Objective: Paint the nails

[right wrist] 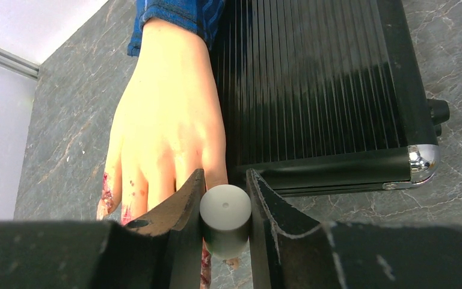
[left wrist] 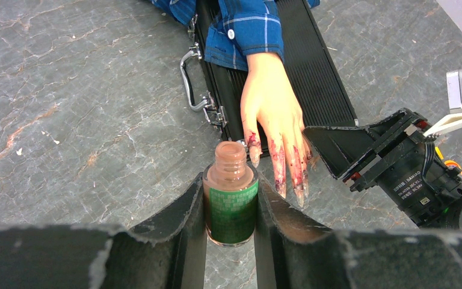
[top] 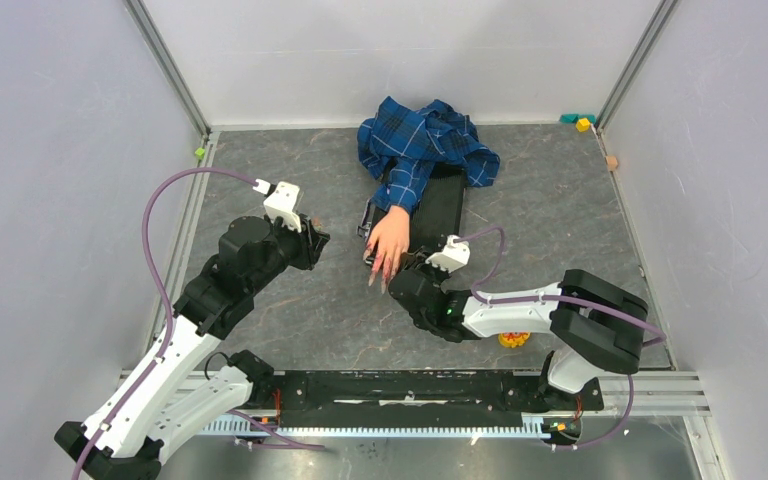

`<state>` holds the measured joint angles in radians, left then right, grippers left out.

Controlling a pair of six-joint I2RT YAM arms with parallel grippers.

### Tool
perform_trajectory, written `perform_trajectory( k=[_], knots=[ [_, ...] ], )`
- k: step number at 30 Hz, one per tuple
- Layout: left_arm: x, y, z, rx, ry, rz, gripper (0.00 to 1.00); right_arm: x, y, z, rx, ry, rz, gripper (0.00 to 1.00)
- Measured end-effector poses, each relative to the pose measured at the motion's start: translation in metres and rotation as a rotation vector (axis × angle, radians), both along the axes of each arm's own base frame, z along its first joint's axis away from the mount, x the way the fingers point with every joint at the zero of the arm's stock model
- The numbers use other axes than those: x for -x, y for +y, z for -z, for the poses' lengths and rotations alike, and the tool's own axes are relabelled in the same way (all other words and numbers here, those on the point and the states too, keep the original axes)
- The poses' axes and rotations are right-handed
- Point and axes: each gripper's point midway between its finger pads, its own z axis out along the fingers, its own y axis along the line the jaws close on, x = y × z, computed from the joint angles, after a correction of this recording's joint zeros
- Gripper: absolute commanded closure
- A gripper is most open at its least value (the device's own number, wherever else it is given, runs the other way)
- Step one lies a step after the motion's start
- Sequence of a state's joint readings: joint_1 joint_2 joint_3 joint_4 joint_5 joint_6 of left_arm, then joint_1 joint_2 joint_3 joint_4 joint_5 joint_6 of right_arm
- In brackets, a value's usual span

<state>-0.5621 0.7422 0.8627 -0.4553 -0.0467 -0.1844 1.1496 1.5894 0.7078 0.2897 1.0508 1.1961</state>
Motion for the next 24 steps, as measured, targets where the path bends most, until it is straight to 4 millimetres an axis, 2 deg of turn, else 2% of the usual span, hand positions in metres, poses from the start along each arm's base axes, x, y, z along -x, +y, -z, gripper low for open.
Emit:
perform_trajectory(
  k=[24],
  knots=[
    [0.0,0.0,0.0,0.0,0.0,0.0,0.98,-0.0074,-0.0058,-0.0014,0.002,-0.007,0.025,1.0]
  ],
)
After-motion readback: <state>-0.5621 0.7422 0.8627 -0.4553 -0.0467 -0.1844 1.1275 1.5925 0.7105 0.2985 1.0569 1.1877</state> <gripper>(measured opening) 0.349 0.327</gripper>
